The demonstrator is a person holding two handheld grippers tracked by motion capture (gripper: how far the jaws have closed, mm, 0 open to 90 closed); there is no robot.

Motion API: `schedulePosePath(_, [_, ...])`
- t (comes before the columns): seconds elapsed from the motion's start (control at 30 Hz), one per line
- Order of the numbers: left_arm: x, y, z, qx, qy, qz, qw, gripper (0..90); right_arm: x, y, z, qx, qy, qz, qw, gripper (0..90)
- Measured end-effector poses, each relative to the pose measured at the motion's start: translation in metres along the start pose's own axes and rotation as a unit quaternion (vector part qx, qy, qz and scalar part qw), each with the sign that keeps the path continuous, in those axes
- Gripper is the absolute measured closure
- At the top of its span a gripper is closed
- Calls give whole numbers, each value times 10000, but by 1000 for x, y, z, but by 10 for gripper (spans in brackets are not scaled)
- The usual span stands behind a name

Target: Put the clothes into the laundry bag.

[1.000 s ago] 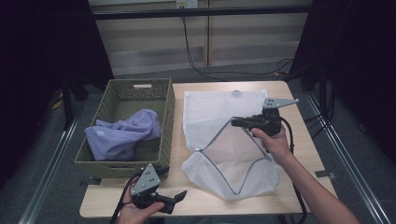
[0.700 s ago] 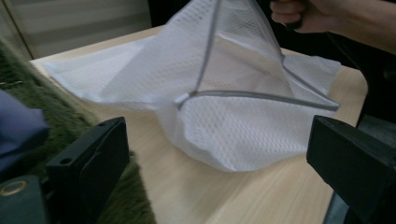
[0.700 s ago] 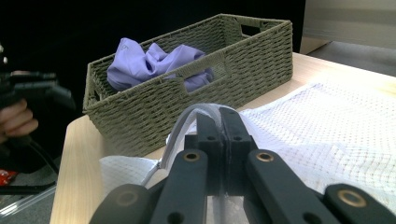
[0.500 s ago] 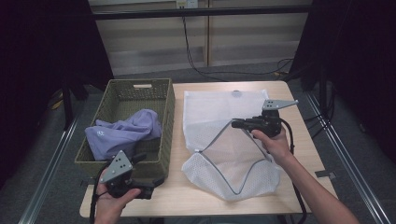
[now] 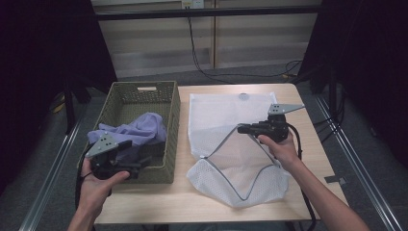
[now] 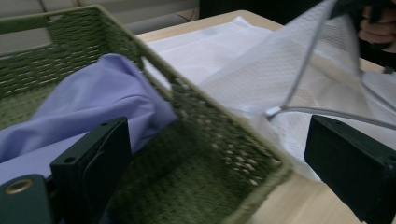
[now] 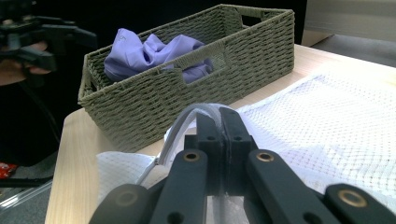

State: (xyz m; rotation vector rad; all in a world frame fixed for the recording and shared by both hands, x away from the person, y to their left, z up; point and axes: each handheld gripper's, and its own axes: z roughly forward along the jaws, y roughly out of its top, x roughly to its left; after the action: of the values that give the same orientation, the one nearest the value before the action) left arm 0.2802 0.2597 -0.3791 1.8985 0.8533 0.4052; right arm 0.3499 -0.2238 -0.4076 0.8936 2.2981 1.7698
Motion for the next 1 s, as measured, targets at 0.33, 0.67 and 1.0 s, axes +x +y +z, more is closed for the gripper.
schedulePosePath(0.33, [26, 12, 12, 267, 208, 250, 9991, 69, -2, -2, 0, 27, -20, 38, 10000, 888])
schedulePosePath(0.67, [58, 25, 40, 753, 506, 246, 9956, 55, -1, -2, 1, 41, 1, 42, 10000, 883])
schedulePosePath(1.0, [78, 20, 73, 1533, 649, 276, 9857, 59, -4, -4, 2, 78, -12, 60, 10000, 879])
